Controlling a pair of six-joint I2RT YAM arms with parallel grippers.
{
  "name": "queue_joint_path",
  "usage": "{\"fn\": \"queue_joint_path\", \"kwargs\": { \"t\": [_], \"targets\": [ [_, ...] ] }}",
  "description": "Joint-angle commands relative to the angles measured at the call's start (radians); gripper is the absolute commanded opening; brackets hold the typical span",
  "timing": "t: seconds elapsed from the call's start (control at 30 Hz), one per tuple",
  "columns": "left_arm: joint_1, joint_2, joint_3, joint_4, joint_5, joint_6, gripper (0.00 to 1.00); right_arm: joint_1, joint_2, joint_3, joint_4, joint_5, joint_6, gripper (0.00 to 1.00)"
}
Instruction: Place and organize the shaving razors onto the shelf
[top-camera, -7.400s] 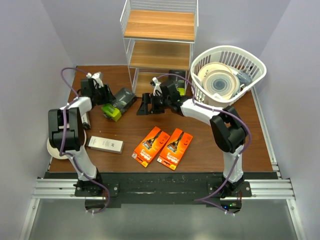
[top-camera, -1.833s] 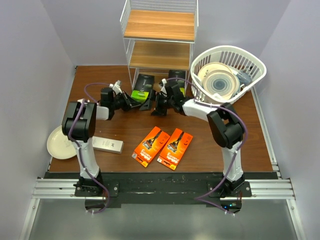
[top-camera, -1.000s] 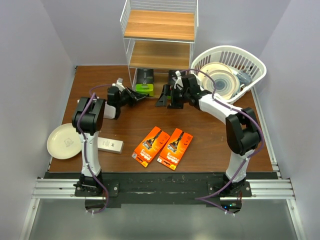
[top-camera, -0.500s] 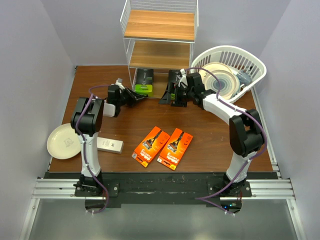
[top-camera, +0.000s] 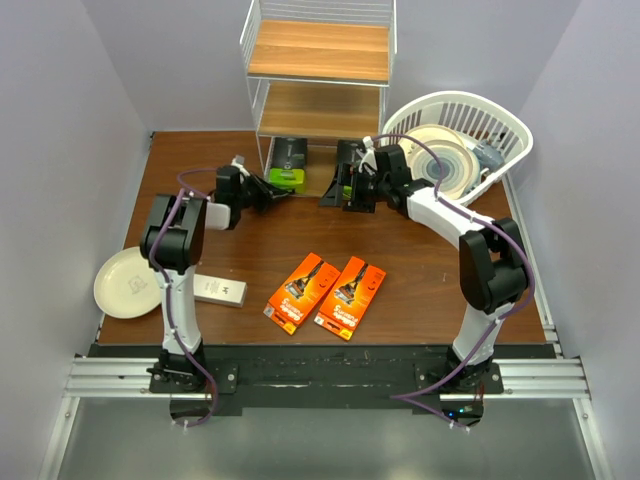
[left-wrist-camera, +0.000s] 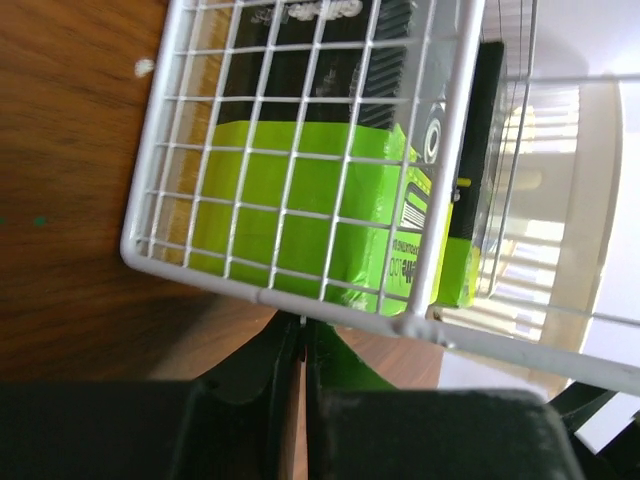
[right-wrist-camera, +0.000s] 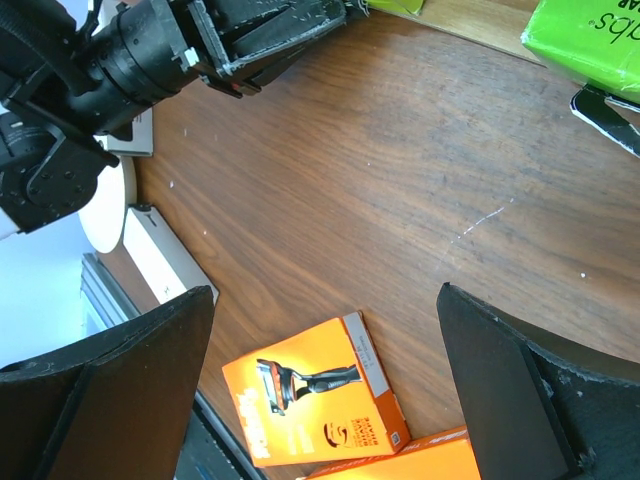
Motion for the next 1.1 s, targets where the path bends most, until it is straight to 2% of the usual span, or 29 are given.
{"fn": "queue_joint_path", "kwargs": {
  "t": [0.0,0.03,0.07,0.13,0.17,0.23,0.43,0.53,0.63,0.7,0.77,0.8,0.83,0.87,0.93,1.07],
  "targets": [
    [0.026,-0.086,-0.028,-0.045,-0.074,-0.044,0.14,-0.003,-0.047,-0.009,0.027,-0.007,-0.027,0.99],
    [0.028,-0.090,-0.041,-0.042,-0.073,-0.054,0.18,-0.003,-0.048,-0.007,0.027,-0.007,-0.030,0.99],
    [0.029,-0.093,-0.046,-0.029,-0.070,-0.063,0.29,-0.002,-0.051,-0.006,0.027,-0.009,-0.033,0.99],
    [0.029,-0.104,-0.055,-0.024,-0.062,-0.066,0.37,0.000,-0.053,0.011,0.010,-0.010,-0.031,0.99],
    [0.029,-0.118,-0.058,-0.024,-0.062,-0.078,0.45,0.000,-0.055,0.017,0.002,-0.021,-0.034,0.99],
    [0.029,-0.136,-0.077,-0.016,-0.053,-0.087,0.55,0.003,-0.062,0.034,-0.028,-0.024,-0.051,0.99],
    [0.042,-0.279,-0.181,-0.082,-0.007,-0.045,0.57,0.012,-0.110,0.019,-0.097,-0.010,-0.143,0.99],
    [0.071,-0.382,-0.244,-0.195,0.010,0.024,0.57,0.031,-0.146,-0.006,-0.136,0.020,-0.231,0.99],
    [0.127,-0.472,-0.293,-0.388,-0.007,0.167,0.55,0.057,-0.194,-0.026,-0.189,0.070,-0.341,0.98],
    [0.155,-0.541,-0.339,-0.447,-0.017,0.225,0.55,0.078,-0.225,-0.041,-0.231,0.106,-0.435,0.97],
    [0.175,-0.589,-0.367,-0.511,0.016,0.319,0.55,0.087,-0.249,-0.052,-0.246,0.114,-0.500,0.96],
    [0.180,-0.603,-0.377,-0.522,0.075,0.362,0.56,0.095,-0.255,-0.058,-0.275,0.107,-0.524,0.96],
    [0.181,-0.618,-0.373,-0.592,0.087,0.461,0.58,0.109,-0.263,-0.063,-0.291,0.073,-0.541,0.96],
    [0.180,-0.647,-0.370,-0.623,0.108,0.510,0.59,0.118,-0.277,-0.067,-0.312,0.061,-0.644,0.96],
    [0.168,-0.682,-0.377,-0.669,0.143,0.610,0.61,0.149,-0.292,-0.098,-0.348,0.057,-0.718,0.96],
    [0.091,-0.736,-0.436,-0.693,0.179,0.698,0.66,0.198,-0.312,-0.176,-0.352,0.015,-0.740,0.96]
  ]
}}
